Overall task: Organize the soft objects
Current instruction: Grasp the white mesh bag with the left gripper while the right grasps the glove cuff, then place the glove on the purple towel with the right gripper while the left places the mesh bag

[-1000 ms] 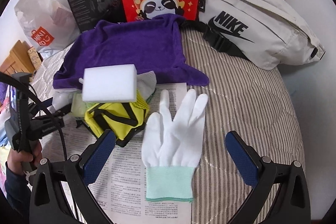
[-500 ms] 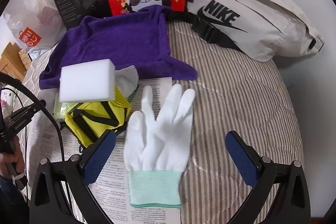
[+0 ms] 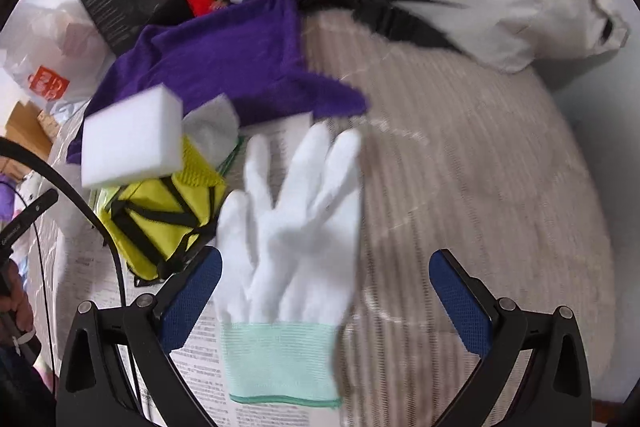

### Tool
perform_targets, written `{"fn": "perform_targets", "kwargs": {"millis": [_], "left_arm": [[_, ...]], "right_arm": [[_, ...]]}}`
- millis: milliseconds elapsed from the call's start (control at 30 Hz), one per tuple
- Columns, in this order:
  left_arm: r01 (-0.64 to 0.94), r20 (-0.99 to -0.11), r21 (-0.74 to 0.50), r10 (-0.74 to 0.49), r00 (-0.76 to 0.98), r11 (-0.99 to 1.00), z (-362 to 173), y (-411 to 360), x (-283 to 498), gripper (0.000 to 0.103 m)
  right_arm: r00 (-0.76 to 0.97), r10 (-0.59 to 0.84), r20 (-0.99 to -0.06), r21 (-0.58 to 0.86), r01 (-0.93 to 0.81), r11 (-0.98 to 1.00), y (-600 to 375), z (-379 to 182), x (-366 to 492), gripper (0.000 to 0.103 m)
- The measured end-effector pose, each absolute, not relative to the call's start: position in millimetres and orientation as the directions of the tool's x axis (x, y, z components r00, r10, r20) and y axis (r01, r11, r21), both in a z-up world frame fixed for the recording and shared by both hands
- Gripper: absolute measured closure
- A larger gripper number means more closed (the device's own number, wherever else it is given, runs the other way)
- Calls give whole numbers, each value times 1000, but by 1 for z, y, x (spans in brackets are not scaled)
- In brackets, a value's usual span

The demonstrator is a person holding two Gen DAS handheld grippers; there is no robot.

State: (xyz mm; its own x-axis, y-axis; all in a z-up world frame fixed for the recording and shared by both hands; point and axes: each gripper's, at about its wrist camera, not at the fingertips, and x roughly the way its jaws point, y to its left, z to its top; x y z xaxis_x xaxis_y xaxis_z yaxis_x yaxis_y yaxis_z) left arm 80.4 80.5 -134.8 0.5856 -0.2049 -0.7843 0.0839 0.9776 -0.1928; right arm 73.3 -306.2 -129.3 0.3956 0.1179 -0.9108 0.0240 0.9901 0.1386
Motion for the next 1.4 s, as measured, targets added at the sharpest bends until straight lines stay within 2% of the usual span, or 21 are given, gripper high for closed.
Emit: {"fn": "perform_targets", "kwargs": {"millis": [200,300,367,400,433,467,500,533,633,933,1400], "left_arm": [[76,-805,-194,-203,557,978,-144,81,77,98],[77,-808,-198,-208,551,977,-146,80,75,98],[76,-813,-187,-198,547,979,-147,78,75,98],[76,-815,-184,-195,546,980,-148,78,75,98],[75,-816,-187,-197,543,979,-148,79,75,98],[71,-818,-194,-201,539,979,-149,80,76,98],[66,-821,-199,-204,534,978,-150,82,76,98],[65,-823,-202,-205,530,977,-151,82,77,98],[61,-825,-207,-207,526,977,-152,82,77,98],[68,-821,-204,-209,532,977,-142,84,78,98],[75,-771,-207,-210,601,976,-86,98,77,98]], "right_arm": [[324,123,-938,122,-23,992,-285,-160,73,1],[345,83,-935,69,-52,996,-276,-166,67,1],[375,91,-922,72,-64,995,-276,-165,65,7],[390,90,-916,72,-61,996,-278,-163,64,20],[407,88,-909,71,-55,996,-280,-160,63,42],[416,101,-904,86,-54,995,-283,-157,62,54],[412,111,-904,98,-53,994,-286,-155,64,73],[408,105,-907,94,-48,994,-289,-154,65,81],[403,130,-906,120,-49,992,-300,-155,66,93],[452,135,-882,136,-31,990,-317,-121,62,95],[571,180,-801,141,-111,984,-300,-49,89,95]]}}
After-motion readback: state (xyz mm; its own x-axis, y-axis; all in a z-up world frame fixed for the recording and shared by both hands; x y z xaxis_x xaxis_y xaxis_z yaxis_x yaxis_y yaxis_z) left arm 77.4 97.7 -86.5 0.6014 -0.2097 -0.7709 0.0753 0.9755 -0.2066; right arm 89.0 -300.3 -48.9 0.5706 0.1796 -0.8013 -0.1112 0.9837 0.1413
